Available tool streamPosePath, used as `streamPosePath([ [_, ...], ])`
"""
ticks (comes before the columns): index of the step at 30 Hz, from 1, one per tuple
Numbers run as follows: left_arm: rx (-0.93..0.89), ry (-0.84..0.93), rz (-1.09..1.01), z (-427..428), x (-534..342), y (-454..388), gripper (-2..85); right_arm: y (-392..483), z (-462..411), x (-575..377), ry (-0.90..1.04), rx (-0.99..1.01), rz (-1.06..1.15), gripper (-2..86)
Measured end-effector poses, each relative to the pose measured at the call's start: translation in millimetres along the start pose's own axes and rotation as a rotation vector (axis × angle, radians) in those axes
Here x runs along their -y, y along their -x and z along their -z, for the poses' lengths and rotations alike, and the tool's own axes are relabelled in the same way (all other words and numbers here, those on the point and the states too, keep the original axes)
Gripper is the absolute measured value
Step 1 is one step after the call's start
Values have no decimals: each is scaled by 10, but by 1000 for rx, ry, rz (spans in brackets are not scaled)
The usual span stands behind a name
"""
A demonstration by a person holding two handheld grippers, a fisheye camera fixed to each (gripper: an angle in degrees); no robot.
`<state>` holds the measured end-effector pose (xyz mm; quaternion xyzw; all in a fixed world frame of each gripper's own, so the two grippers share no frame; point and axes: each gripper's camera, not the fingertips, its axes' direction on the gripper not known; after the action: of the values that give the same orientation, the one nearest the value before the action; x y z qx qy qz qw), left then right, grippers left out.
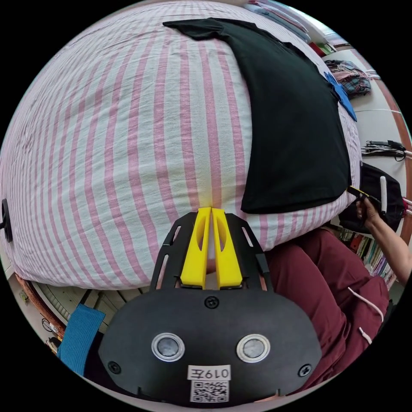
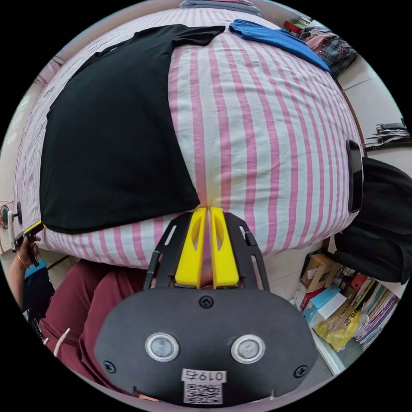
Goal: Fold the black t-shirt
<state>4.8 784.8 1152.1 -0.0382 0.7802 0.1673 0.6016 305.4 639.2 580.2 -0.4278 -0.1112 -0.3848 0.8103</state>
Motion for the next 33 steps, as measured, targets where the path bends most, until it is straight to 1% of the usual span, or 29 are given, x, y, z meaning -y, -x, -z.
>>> streamPosePath([
  [1, -4, -5, -7, -34, -6, -8, 9, -81, 31, -39, 2, 35, -44, -1],
  [3, -54, 8, 54, -96, 8, 54, 8, -230, 73, -89, 18, 93, -110, -4],
  [5, -80, 51, 119, -186, 60, 87, 7, -288, 125, -126, 36, 105, -96, -6],
  [8, -51, 100, 107, -286, 134, 11, 6, -166, 228, -220, 35, -10, 14, -8],
  [11, -35, 106, 137, -384, 131, -48, 5, -180, 349, -323, 15, -47, 6, -9],
  [12, -26, 100, 132, -396, 125, -72, 5, -177, 456, -390, -28, -62, 16, -9],
  [14, 53, 56, 56, -414, 43, -245, 5, -139, 643, -529, -98, -107, 53, -9],
  [15, 77, 40, 40, -410, 7, -296, 5, -98, 792, -655, -162, -95, 112, -8],
  [16, 129, -4, 20, -374, -80, -390, 5, -33, 925, -761, -198, -112, 164, -7],
  [17, 199, -84, -3, -291, -194, -497, 5, 9, 985, -810, -214, -131, 195, -6],
  [18, 230, -124, -13, -248, -254, -554, 5, 110, 1115, -917, -267, -150, 276, -3],
  [19, 249, -190, -65, -184, -360, -702, 5, 233, 1225, -1003, -301, -141, 370, 1],
  [21, 245, -249, -193, -158, -478, -1006, 5, 427, 1347, -1081, -322, -80, 500, 24],
  [22, 248, -271, -305, -182, -536, -1244, 5, 579, 1404, -1128, -339, -74, 593, 39],
  [23, 234, -295, -385, -217, -573, -1450, 5, 651, 1426, -1150, -350, -69, 638, 46],
  [25, 182, -320, -448, -285, -566, -1676, 5, 905, 1432, -1203, -348, -57, 809, 56],
  [27, 166, -342, -499, -390, -526, -1874, 6, 1011, 1399, -1224, -350, -67, 885, 59],
  [31, 183, -301, -650, -762, -445, -2232, 7, 1118, 1334, -1256, -312, -75, 1036, 71],
  [33, 187, -285, -700, -891, -438, -2326, 8, 1129, 1360, -1282, -329, -98, 1080, 73],
])
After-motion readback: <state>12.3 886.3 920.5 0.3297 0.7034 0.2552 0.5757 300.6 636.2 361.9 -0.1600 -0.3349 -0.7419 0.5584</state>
